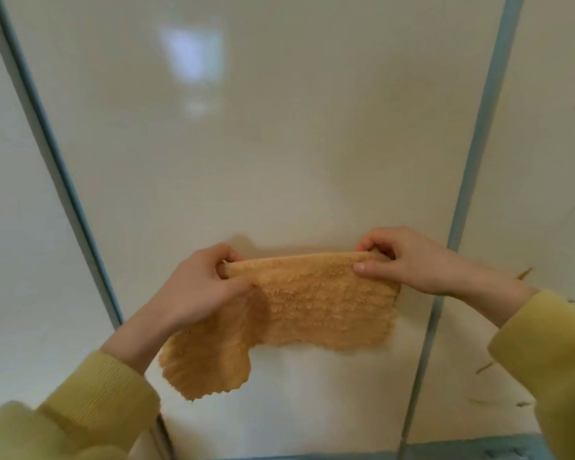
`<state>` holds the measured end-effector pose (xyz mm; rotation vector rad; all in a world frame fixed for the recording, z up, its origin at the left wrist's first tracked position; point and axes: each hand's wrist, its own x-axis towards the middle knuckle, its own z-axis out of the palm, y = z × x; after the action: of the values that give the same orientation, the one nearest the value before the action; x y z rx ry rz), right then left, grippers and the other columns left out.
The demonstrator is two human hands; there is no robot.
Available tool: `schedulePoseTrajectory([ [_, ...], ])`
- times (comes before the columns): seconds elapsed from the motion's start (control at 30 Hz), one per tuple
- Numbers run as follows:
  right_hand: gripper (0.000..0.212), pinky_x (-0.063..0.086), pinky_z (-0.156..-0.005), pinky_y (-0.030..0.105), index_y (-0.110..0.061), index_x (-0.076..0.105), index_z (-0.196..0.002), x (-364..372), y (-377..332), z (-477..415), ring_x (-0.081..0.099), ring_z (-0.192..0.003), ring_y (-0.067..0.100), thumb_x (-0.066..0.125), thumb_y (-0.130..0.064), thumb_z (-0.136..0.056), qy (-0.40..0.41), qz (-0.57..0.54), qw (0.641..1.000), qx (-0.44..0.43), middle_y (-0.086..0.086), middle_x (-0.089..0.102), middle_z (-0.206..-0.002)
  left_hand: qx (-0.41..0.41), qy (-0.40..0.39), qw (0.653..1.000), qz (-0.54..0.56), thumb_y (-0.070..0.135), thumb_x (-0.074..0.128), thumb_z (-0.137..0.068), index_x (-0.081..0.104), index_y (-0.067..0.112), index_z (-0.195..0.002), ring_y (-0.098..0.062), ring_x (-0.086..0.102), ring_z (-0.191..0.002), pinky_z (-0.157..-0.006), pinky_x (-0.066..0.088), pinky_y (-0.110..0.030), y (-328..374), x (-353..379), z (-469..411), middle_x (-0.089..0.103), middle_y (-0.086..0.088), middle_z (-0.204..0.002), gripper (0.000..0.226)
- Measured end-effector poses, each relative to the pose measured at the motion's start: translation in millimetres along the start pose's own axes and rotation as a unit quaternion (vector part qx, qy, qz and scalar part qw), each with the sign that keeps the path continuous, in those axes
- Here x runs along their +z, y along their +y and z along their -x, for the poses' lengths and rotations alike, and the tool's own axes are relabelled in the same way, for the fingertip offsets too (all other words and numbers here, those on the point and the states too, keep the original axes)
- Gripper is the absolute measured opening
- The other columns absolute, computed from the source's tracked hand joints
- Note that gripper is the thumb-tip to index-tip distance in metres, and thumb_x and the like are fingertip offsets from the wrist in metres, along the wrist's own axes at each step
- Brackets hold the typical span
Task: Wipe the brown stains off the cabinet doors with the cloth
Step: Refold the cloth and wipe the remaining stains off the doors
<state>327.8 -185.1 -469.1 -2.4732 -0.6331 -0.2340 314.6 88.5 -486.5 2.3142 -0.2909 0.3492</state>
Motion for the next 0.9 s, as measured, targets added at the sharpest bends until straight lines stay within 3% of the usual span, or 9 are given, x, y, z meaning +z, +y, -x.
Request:
schedulePoseTrajectory([
  [0.17,0.008,0.035,-0.057,0.008,-0.018,0.061,-0.08,-59,-40,-17,0.049,-0.061,-0.006,0.069,-0.017,-0.08,0.051,0.004,0.999,0.002,-0.014,0.05,-0.067,0.022,-0.019,0.999,-0.033,0.044,0.041,-0.068,0.067,0.021,-0.081,-0.004,0.056,-0.078,-0.067,0.042,-0.017,61,-62,-22,0.065,0.008,-0.082,0.037],
  [0.27,0.007,0.035,-0.061,0.007,-0.01,0.067,-0.087,-103,-64,-26,0.051,-0.064,-0.008,0.063,-0.015,-0.085,0.037,0.026,0.999,-0.008,-0.016,0.052,-0.068,0.049,-0.036,0.997,-0.042,0.036,0.056,-0.085,0.068,0.026,-0.079,-0.001,0.058,-0.079,-0.063,0.042,-0.011,92,-97,-36,0.067,0.011,-0.08,0.017],
  [0.33,0.012,0.036,-0.064,0.006,-0.007,0.067,-0.092,-137,-82,-33,0.051,-0.069,0.0,0.059,-0.014,-0.088,0.028,0.039,0.999,-0.012,-0.013,0.055,-0.072,0.052,-0.049,0.997,-0.018,0.025,0.065,-0.082,0.069,0.03,-0.075,0.005,0.059,-0.077,-0.061,0.044,-0.007,114,-124,-46,0.069,0.013,-0.077,0.01],
  [0.5,0.017,0.033,-0.069,0.012,-0.01,0.066,-0.102,-217,-126,-49,0.049,-0.087,0.01,0.056,-0.017,-0.09,0.038,0.089,0.995,-0.025,-0.004,0.057,-0.089,0.046,-0.063,0.997,-0.009,0.03,0.074,-0.073,0.072,0.029,-0.074,-0.028,0.062,-0.075,-0.068,0.049,-0.036,172,-178,-71,0.066,-0.018,-0.077,0.003],
  [0.57,0.017,0.035,-0.069,0.006,-0.012,0.067,-0.101,-250,-144,-55,0.052,-0.087,0.009,0.057,-0.017,-0.089,0.049,0.085,0.995,-0.017,-0.003,0.061,-0.09,0.051,-0.076,0.996,-0.023,0.034,0.074,-0.071,0.071,0.028,-0.076,-0.028,0.061,-0.075,-0.065,0.046,-0.031,195,-200,-80,0.065,-0.02,-0.078,0.008],
  [0.67,0.013,0.036,-0.066,0.004,-0.015,0.064,-0.098,-299,-171,-61,0.052,-0.084,0.009,0.06,-0.022,-0.087,0.059,0.107,0.992,0.004,-0.006,0.06,-0.088,0.066,-0.126,0.989,-0.038,0.043,0.07,-0.07,0.071,0.016,-0.071,-0.006,0.054,-0.054,-0.052,0.04,-0.014,231,-231,-94,0.062,-0.001,-0.062,0.027],
  [0.77,0.002,0.036,-0.063,0.005,-0.022,0.058,-0.087,-347,-203,-63,0.051,-0.077,0.007,0.06,-0.022,-0.086,0.069,0.125,0.99,0.012,-0.012,0.055,-0.08,0.106,-0.147,0.981,-0.07,0.058,0.056,-0.064,0.07,0.016,-0.07,-0.004,0.054,-0.057,-0.053,0.041,-0.015,263,-259,-101,0.059,0.006,-0.056,0.044],
  [0.83,0.008,0.036,-0.061,0.005,-0.027,0.055,-0.082,-373,-224,-61,0.051,-0.074,0.003,0.06,-0.022,-0.087,0.067,0.128,0.989,0.012,-0.01,0.057,-0.08,0.137,-0.147,0.977,-0.073,0.063,0.051,-0.065,0.068,0.016,-0.073,-0.008,0.057,-0.065,-0.057,0.042,-0.02,276,-274,-104,0.063,0.002,-0.064,0.05],
  [0.9,0.011,0.036,-0.06,0.002,-0.03,0.055,-0.08,-393,-242,-57,0.051,-0.073,0.0,0.059,-0.023,-0.087,0.066,0.134,0.989,0.014,-0.009,0.058,-0.079,0.164,-0.146,0.973,-0.064,0.071,0.053,-0.069,0.06,0.018,-0.063,-0.009,0.051,-0.056,-0.053,0.037,-0.02,288,-285,-103,0.054,0.003,-0.058,0.054],
])
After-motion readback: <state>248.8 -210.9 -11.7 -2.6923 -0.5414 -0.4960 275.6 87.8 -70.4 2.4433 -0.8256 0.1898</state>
